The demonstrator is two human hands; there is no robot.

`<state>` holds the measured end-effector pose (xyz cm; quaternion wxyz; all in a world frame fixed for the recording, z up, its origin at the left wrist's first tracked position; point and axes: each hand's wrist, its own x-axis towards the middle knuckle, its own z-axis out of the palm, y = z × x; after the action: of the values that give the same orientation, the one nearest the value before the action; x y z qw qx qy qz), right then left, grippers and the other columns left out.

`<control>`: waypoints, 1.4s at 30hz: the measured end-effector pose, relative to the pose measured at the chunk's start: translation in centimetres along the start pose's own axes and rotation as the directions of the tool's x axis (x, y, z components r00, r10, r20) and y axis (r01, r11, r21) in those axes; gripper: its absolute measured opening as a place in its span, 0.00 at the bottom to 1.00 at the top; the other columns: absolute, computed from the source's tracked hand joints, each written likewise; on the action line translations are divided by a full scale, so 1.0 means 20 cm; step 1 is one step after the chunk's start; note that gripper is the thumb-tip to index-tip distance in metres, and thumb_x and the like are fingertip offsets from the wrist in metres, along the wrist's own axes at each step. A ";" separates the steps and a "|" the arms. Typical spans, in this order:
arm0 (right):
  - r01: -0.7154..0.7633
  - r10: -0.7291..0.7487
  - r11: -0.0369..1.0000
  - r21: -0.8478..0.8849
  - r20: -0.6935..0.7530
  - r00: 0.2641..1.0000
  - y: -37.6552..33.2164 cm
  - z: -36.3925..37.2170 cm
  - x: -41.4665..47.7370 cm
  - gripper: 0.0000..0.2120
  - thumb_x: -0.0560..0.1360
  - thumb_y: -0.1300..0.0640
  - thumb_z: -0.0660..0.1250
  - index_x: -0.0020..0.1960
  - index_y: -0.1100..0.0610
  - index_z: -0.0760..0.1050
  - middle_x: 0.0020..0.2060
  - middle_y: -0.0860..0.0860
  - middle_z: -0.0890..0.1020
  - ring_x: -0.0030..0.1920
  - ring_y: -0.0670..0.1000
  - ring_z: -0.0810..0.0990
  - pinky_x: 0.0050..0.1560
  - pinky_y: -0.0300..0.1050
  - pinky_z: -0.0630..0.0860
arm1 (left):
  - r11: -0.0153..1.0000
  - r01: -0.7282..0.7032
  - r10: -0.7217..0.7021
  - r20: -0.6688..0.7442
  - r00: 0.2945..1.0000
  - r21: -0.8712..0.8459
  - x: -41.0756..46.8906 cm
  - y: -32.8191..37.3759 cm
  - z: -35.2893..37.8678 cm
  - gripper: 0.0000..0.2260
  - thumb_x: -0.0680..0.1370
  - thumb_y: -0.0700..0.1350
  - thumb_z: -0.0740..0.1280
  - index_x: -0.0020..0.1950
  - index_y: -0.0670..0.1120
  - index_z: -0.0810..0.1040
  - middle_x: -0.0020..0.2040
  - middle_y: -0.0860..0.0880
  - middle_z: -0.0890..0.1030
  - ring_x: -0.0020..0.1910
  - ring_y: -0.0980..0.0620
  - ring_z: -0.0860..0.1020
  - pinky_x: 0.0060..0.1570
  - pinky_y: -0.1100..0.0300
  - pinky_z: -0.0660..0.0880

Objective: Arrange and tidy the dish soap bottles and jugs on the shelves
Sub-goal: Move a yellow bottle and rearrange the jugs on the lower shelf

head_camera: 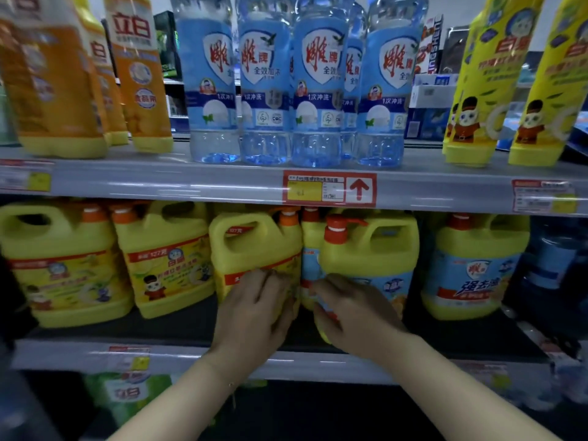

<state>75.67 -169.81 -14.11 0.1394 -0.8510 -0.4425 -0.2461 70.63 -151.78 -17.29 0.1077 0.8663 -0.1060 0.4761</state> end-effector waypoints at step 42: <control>-0.555 0.497 0.478 0.680 0.311 0.810 -0.64 0.53 0.82 0.38 0.60 0.49 0.81 0.63 0.49 0.64 0.54 0.44 0.76 0.56 0.46 0.76 0.49 0.40 0.74 | 0.486 0.755 -0.619 0.437 0.653 -0.441 -0.12 -1.04 -0.44 0.46 0.60 0.56 0.80 0.72 0.52 0.60 0.65 0.53 0.74 0.64 0.53 0.73 0.64 0.51 0.71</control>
<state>76.24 -146.47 -13.87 0.5272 -0.8184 -0.2249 0.0423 68.17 -129.14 -16.52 0.5396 0.8023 0.0981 0.2357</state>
